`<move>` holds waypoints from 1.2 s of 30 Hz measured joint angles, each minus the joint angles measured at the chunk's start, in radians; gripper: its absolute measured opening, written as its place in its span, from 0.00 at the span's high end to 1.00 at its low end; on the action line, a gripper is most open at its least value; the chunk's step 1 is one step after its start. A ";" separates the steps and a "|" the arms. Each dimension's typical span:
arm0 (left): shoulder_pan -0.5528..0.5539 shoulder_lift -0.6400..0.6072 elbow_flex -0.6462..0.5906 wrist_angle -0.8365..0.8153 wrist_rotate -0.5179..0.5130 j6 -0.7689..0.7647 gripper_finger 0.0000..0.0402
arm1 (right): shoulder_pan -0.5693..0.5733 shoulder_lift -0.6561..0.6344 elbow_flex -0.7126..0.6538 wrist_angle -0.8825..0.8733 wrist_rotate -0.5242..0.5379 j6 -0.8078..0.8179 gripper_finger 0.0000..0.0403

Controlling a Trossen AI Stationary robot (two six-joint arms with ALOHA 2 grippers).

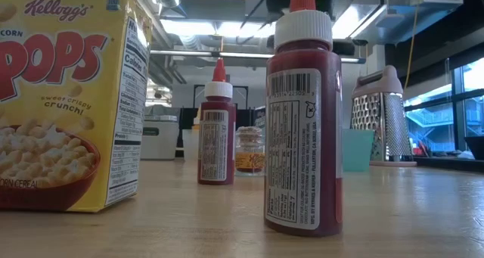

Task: Pick & Place Kitchen Items
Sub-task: Put the pink food coloring bottle into the transparent bin

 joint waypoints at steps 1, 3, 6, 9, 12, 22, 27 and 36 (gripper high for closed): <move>0.000 0.000 0.000 0.000 0.000 0.000 0.18 | 0.006 0.000 0.019 -0.021 0.004 0.002 0.41; 0.000 0.000 0.000 0.000 0.000 0.000 0.19 | 0.021 0.000 0.058 -0.061 0.019 0.005 0.41; 0.000 0.000 0.000 0.000 0.000 0.000 0.18 | 0.053 -0.001 0.119 -0.110 0.059 0.009 0.41; 0.000 0.000 0.000 0.000 0.000 0.000 0.18 | 0.092 -0.001 0.170 -0.151 0.101 0.023 0.41; 0.000 0.000 0.000 0.000 0.000 0.000 0.18 | 0.131 -0.001 0.225 -0.180 0.140 0.024 0.41; 0.000 0.000 0.000 0.000 0.000 0.001 0.18 | 0.301 -0.001 0.366 -0.190 0.159 -0.019 0.41; 0.000 0.000 0.000 0.000 0.000 0.001 0.19 | 0.434 -0.001 0.416 -0.153 0.236 -0.045 0.41; 0.000 0.000 0.000 0.000 0.000 0.001 0.18 | 0.708 -0.003 0.583 -0.067 0.178 -0.261 0.41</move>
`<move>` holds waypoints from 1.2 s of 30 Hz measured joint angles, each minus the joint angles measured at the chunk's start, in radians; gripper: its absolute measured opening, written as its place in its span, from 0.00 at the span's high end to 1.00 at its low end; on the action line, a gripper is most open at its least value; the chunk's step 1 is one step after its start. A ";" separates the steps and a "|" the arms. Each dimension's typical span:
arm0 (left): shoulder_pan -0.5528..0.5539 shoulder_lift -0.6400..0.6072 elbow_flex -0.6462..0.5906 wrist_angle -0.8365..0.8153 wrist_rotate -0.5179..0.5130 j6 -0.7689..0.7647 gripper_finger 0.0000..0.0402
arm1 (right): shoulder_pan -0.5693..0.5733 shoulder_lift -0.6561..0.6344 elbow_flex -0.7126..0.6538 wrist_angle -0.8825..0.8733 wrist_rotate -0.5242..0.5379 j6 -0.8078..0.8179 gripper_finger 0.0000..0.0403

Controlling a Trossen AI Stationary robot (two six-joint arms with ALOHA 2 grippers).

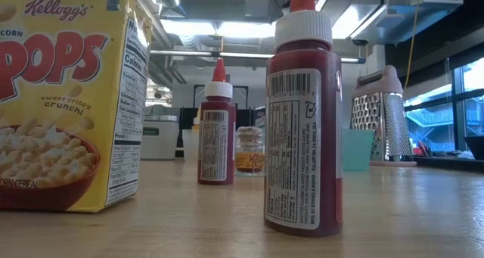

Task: Pick & Place Kitchen Items
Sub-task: Put the pink food coloring bottle into the transparent bin

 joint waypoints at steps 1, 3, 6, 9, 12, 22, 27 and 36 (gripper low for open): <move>0.000 0.000 0.000 0.000 0.000 0.000 0.19 | 0.025 0.000 0.016 -0.004 -0.041 -0.023 0.41; 0.000 0.000 0.000 0.000 0.000 0.000 0.19 | 0.070 0.000 0.034 -0.011 -0.122 -0.049 0.41; 0.000 0.000 0.000 0.000 0.000 0.001 0.18 | 0.132 0.000 0.041 -0.023 -0.175 -0.028 0.41; 0.000 0.000 0.000 0.000 0.000 0.000 0.18 | 0.184 0.002 0.041 -0.083 -0.184 0.059 0.41; 0.000 0.000 0.000 0.000 0.000 0.000 0.19 | 0.220 0.002 0.041 -0.143 -0.183 0.172 0.41; 0.020 0.014 0.000 0.255 -0.323 -0.018 0.18 | 0.281 0.002 0.039 -0.283 -0.155 0.246 0.41; 0.050 0.037 0.000 0.348 -0.366 0.144 0.18 | 0.296 0.002 0.039 -0.280 -0.125 0.142 0.41; 0.093 0.056 0.000 0.383 -0.296 0.086 0.19 | 0.306 0.002 0.039 -0.280 -0.126 -0.043 0.41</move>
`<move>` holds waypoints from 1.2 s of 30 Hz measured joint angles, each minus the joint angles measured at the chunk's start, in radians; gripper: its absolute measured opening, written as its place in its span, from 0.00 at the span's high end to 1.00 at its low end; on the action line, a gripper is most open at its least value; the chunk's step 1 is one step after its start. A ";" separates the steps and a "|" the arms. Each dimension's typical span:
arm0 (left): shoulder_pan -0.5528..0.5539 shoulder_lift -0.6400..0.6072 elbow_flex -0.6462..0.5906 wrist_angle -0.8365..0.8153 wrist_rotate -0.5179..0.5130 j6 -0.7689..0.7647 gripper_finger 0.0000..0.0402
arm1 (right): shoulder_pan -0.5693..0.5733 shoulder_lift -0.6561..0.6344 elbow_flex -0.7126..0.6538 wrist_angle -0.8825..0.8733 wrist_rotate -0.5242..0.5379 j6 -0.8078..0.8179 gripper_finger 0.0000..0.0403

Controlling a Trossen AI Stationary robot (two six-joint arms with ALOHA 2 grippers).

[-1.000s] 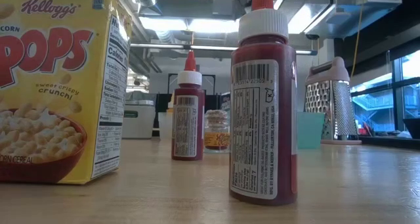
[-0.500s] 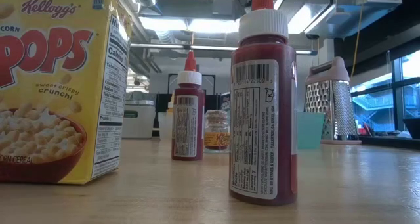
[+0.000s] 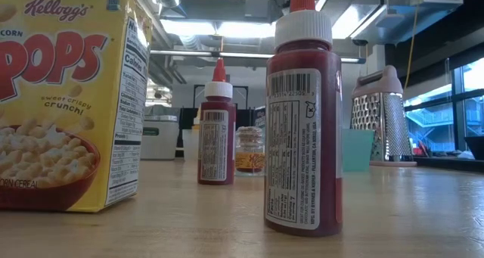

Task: Pick & Place Kitchen Items
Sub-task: Put the pink food coloring bottle into the transparent bin

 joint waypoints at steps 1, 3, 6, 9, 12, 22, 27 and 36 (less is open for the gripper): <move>0.000 -0.004 0.000 -0.009 0.023 -0.020 0.20 | 0.000 0.000 0.000 0.000 0.000 -0.014 0.41; -0.001 -0.014 0.011 -0.058 0.100 -0.030 0.20 | 0.001 0.000 0.000 0.000 0.000 -0.031 0.41; -0.003 -0.021 0.042 -0.166 0.247 -0.043 0.20 | 0.001 0.000 0.000 0.000 0.001 -0.036 0.41; -0.015 -0.021 0.056 -0.285 0.349 -0.034 0.20 | 0.001 0.008 0.000 0.000 0.031 -0.035 0.41; -0.050 -0.020 0.056 -0.382 0.382 -0.019 0.20 | 0.001 0.021 -0.001 0.001 0.064 -0.030 0.41; -0.218 -0.054 -0.003 -0.444 0.372 0.051 0.20 | -0.029 0.037 -0.002 0.107 0.124 0.107 0.41; -0.298 -0.127 -0.092 -0.444 0.346 0.047 0.20 | -0.057 0.037 -0.002 0.196 0.157 0.112 0.41; -0.386 -0.267 -0.297 -0.371 0.304 0.088 0.20 | -0.128 0.037 -0.002 0.382 0.157 0.171 0.41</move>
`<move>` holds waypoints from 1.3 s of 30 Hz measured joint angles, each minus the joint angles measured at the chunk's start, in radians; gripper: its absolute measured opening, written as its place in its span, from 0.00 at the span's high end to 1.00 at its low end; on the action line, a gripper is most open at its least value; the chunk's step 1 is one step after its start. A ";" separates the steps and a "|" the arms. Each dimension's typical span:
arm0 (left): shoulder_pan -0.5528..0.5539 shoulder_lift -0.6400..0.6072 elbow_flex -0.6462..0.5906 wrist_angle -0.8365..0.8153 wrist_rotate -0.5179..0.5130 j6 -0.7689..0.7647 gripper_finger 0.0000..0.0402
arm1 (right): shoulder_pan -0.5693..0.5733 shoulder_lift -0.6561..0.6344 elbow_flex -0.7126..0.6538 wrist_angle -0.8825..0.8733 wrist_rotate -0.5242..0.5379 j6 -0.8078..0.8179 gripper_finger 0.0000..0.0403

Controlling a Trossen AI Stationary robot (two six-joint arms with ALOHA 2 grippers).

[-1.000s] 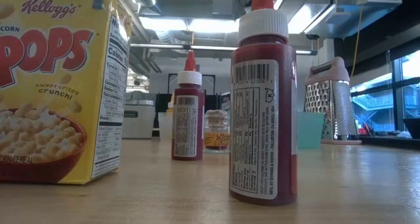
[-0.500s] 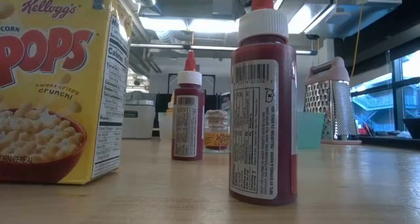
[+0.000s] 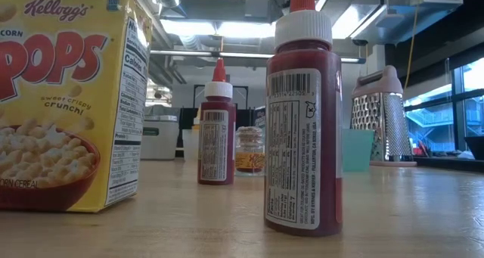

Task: Pick & Place Kitchen Items
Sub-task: Put the pink food coloring bottle into the transparent bin

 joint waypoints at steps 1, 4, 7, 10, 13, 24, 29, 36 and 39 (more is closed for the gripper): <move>-0.008 -0.014 -0.026 0.013 0.000 0.015 0.20 | -0.002 0.000 0.000 0.022 0.000 0.004 0.41; -0.029 -0.040 -0.101 0.070 -0.001 0.064 0.20 | -0.006 0.015 -0.001 0.083 0.000 0.011 0.41; -0.038 -0.053 -0.170 0.110 -0.005 0.135 0.20 | -0.006 0.043 -0.002 0.120 -0.001 0.012 0.41; -0.041 -0.071 -0.220 0.147 -0.009 0.174 0.20 | -0.006 0.077 -0.002 0.152 -0.018 0.012 0.41; -0.041 -0.096 -0.263 0.198 -0.025 0.214 0.20 | -0.011 0.108 -0.002 0.190 -0.063 0.012 0.41; -0.019 -0.221 -0.452 0.390 -0.040 0.283 0.20 | -0.024 0.146 -0.003 0.294 -0.090 0.012 0.41; 0.010 -0.214 -0.513 0.431 -0.015 0.294 0.20 | -0.031 0.146 -0.003 0.317 -0.075 0.002 0.41; 0.049 -0.204 -0.562 0.508 -0.008 0.308 0.20 | -0.050 0.146 -0.003 0.318 -0.082 0.000 0.41; 0.051 -0.203 -0.562 0.508 -0.003 0.309 0.20 | -0.050 0.146 -0.003 0.319 -0.082 0.000 0.41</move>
